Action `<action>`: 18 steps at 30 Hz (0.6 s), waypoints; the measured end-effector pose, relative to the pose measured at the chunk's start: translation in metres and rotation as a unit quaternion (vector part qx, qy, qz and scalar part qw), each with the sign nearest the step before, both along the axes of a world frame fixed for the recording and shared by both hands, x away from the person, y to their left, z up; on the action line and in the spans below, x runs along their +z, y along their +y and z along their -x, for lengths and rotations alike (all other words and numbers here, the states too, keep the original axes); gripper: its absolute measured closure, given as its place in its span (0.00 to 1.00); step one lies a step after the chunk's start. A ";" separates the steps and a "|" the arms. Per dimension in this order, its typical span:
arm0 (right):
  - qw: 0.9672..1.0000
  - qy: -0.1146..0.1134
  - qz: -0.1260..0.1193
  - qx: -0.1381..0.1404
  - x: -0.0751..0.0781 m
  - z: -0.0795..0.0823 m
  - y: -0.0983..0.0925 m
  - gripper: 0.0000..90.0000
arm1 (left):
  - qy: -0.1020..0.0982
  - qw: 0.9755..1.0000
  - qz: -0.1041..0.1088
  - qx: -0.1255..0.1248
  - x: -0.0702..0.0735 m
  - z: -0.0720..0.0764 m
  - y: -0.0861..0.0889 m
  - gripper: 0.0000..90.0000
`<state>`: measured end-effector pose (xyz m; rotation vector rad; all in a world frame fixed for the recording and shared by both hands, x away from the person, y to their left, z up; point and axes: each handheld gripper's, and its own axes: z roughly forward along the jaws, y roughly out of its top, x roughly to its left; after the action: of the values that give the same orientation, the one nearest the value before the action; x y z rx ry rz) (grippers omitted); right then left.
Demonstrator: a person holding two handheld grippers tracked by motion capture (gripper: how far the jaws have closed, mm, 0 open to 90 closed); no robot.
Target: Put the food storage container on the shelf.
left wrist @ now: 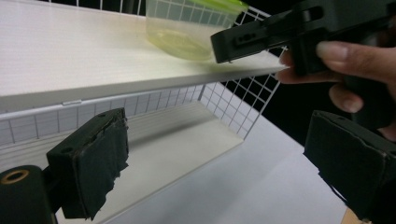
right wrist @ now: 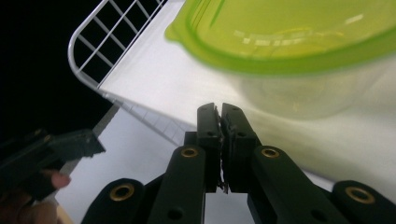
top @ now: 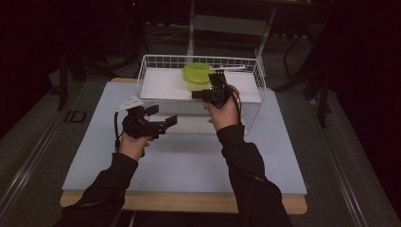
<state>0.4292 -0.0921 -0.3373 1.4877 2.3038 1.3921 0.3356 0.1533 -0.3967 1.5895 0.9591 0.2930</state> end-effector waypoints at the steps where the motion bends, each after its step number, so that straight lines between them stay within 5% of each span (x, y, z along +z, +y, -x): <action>1: 1.000 0.000 0.000 0.000 0.000 0.000 0.000 0.95 | 0.000 1.000 0.000 0.000 0.000 0.000 0.000 0.08; 6: 0.999 -0.012 -0.001 0.031 -0.002 0.021 -0.010 0.85 | -0.017 0.999 -0.003 -0.031 -0.004 0.007 -0.003 0.08; 10: 0.999 -0.033 0.011 0.042 -0.003 0.035 -0.018 0.65 | -0.023 0.998 0.000 -0.056 -0.001 0.013 -0.007 0.08; 14: 0.996 -0.065 0.027 0.051 -0.004 0.047 -0.024 0.51 | -0.027 0.997 -0.002 -0.067 -0.001 0.020 -0.011 0.08; 18: 0.995 -0.079 0.016 0.062 -0.008 0.058 -0.031 0.36 | -0.030 0.997 -0.011 -0.072 -0.003 0.026 -0.015 0.08</action>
<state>0.3714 -0.1232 -0.3452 1.1969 2.3416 1.4389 0.3098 0.1384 -0.3996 1.6519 0.7937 0.2491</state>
